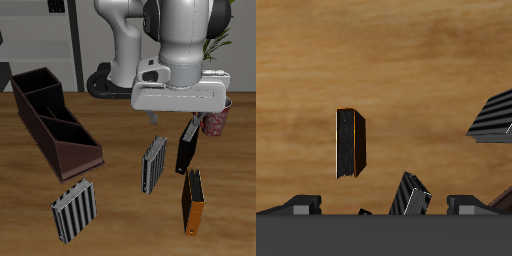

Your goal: Place the orange book into the right desk caddy's front compartment

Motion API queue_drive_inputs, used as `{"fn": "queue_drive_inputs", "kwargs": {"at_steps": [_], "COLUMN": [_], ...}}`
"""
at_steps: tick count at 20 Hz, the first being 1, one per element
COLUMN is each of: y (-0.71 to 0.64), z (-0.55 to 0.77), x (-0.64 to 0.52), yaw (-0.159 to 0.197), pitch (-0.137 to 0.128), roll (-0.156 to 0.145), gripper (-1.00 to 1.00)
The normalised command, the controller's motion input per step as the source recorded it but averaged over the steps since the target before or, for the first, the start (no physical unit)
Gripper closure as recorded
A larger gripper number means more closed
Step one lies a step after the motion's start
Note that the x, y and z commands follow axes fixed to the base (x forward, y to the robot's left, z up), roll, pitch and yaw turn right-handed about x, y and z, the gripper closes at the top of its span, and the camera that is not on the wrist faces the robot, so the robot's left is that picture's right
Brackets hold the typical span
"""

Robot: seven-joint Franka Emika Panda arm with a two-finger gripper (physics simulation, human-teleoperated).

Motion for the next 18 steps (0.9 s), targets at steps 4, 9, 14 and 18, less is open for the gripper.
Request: {"fn": "queue_drive_inputs", "kwargs": {"at_steps": [4,9,14,18], "y": [-0.08,0.03,0.31,0.35], "z": [-0.18,-0.28,-0.31,-0.37], "x": [0.37,0.34,0.03,-0.01], "yaw": [-0.023,0.006,0.018,0.011], "pitch": [0.009,0.008,0.009,0.02], "roll": [-0.033,-0.04,0.016,0.019], "gripper": [-1.0,-1.0,-1.0,-1.0]}}
